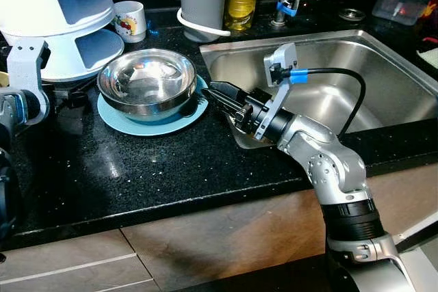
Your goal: Kitchen organization
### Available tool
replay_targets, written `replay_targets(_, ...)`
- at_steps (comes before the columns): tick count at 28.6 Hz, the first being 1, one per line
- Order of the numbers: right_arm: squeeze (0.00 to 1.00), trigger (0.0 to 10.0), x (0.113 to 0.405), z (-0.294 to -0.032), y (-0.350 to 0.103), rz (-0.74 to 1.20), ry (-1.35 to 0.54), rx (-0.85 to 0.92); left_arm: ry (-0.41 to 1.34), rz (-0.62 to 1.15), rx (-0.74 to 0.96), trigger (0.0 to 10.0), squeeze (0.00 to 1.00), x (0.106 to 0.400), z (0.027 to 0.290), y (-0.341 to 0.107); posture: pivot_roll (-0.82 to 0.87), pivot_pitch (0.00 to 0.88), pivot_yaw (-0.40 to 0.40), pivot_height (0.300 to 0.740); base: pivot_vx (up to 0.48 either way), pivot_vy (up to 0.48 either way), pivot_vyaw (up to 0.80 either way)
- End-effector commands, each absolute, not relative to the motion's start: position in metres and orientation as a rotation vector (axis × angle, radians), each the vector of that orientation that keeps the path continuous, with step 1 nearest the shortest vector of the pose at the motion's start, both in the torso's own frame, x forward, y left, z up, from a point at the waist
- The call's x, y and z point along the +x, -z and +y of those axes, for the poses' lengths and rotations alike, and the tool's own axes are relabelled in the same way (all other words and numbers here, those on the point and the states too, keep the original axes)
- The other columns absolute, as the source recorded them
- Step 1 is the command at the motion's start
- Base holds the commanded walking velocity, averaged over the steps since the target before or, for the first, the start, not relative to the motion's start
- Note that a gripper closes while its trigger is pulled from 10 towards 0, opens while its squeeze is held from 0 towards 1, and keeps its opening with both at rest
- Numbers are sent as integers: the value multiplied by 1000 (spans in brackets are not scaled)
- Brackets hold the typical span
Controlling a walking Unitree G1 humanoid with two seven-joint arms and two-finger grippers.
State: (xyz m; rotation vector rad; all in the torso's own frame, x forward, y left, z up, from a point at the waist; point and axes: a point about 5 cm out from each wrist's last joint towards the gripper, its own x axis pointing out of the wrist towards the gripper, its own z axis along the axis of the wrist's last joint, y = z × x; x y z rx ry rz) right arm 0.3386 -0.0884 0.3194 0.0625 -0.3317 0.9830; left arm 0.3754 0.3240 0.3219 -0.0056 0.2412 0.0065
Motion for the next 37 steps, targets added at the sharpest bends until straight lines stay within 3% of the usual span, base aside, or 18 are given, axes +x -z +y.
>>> replay_targets(1, 0, 10000, 335, -85, -325, -360, -1004, 32, -31, 447, -75, 10000, 0, 370, 327, -273, -14, 322, -19, 740, 0, 0, 0)
replay_targets(6, 0, 10000, 334, -85, -326, -363, -1008, 23, -38, 464, -96, 10000, 0, 369, 328, -268, -14, 321, -20, 740, 0, 0, 0)
replay_targets(7, 0, 10000, 334, -84, -326, -363, -1010, 21, -37, 466, -109, 6902, 0, 368, 328, -267, -14, 321, -20, 740, 0, 0, 0)
replay_targets(8, 0, 10000, 334, -84, -326, -363, -1010, 21, -37, 466, -109, 6902, 0, 368, 328, -267, -14, 321, -20, 740, 0, 0, 0)
replay_targets(9, 0, 10000, 334, -84, -325, -363, -1013, 17, -37, 470, -118, 0, 0, 368, 329, -266, -13, 317, -22, 740, 0, 0, 0)
replay_targets(16, 0, 10000, 334, -83, -325, -362, -1015, 17, -37, 478, -104, 0, 0, 367, 331, -264, -12, 317, -24, 740, 0, 0, 0)
replay_targets(32, 0, 10000, 333, -86, -324, -354, -995, 46, -19, 654, 265, 0, 0, 356, 347, -250, -1, 305, -9, 740, 0, 0, 0)
replay_targets(37, 0, 10000, 334, -88, -326, -362, -984, 50, -24, 571, 291, 0, 0, 357, 351, -275, -2, 303, -5, 740, 0, 0, 0)
